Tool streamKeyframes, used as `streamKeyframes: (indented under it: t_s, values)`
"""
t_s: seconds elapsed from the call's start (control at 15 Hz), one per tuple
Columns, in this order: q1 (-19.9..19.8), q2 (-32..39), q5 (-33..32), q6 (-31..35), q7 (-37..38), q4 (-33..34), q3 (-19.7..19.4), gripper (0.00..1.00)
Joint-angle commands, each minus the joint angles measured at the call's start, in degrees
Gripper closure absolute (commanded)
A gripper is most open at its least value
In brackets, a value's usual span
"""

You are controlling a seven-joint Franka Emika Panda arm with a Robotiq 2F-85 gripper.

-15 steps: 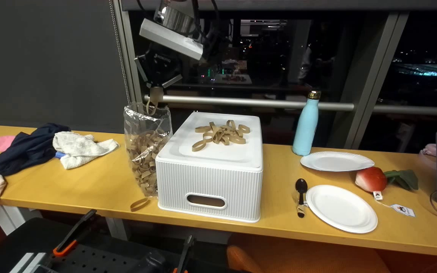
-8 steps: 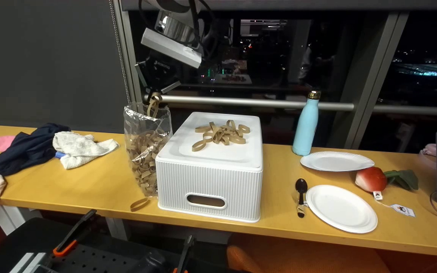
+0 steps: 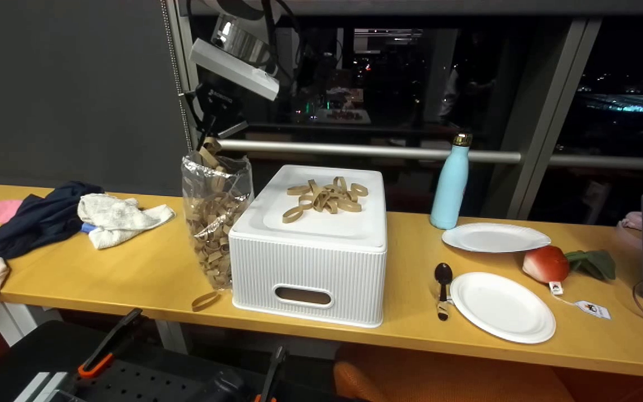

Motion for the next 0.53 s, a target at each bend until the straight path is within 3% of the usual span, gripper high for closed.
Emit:
streamKeyframes:
  t_s: [0.0,0.47]
  values:
    - [0.10,-2.73,0.45,-2.29,1.81,-1.47,0.30,0.99]
    - [0.17,-9.68,1.48,-3.00,3.27,-9.22,-0.43,0.99]
